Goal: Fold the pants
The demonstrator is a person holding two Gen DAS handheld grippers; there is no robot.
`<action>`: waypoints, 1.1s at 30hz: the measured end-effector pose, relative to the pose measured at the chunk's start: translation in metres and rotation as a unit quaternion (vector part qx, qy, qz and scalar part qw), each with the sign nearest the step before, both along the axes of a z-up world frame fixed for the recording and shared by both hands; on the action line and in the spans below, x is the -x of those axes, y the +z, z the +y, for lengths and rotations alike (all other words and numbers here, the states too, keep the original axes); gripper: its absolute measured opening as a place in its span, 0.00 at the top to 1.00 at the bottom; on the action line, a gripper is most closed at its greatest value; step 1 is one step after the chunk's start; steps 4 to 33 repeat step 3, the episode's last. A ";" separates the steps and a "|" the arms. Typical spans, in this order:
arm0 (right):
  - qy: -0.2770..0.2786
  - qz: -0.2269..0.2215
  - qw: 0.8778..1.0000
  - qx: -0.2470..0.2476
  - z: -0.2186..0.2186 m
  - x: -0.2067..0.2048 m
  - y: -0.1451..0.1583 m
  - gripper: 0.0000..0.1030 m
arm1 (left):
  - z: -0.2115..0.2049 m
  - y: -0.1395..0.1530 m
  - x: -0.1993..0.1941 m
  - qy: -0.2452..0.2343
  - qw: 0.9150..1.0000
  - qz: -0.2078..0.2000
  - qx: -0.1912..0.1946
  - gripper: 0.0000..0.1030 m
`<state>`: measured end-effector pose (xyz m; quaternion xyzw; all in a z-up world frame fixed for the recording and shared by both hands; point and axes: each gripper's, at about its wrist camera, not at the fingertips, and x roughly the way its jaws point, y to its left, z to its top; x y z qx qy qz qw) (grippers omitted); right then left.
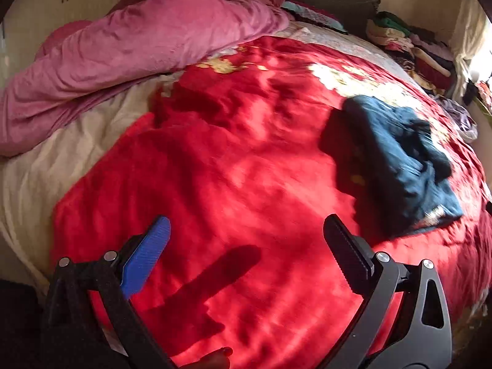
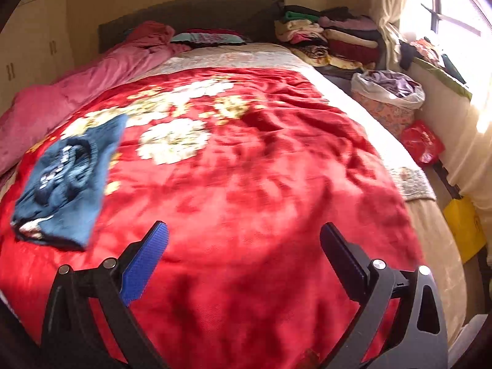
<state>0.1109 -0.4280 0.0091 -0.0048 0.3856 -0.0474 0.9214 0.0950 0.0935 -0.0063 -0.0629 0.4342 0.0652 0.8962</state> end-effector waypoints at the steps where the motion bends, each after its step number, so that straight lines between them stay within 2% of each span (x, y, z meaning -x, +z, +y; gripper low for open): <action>1: -0.010 0.003 1.000 0.005 -0.018 -0.011 -0.001 0.05 | 0.018 -0.002 -0.012 0.012 1.000 0.006 -0.011 0.09; 3: -0.041 0.027 0.999 0.012 -0.056 -0.035 -0.009 0.05 | 0.054 -0.007 -0.040 0.037 0.999 0.024 -0.028 0.09; 33: -0.041 0.027 0.999 0.012 -0.056 -0.035 -0.009 0.05 | 0.054 -0.007 -0.040 0.037 0.999 0.024 -0.028 0.09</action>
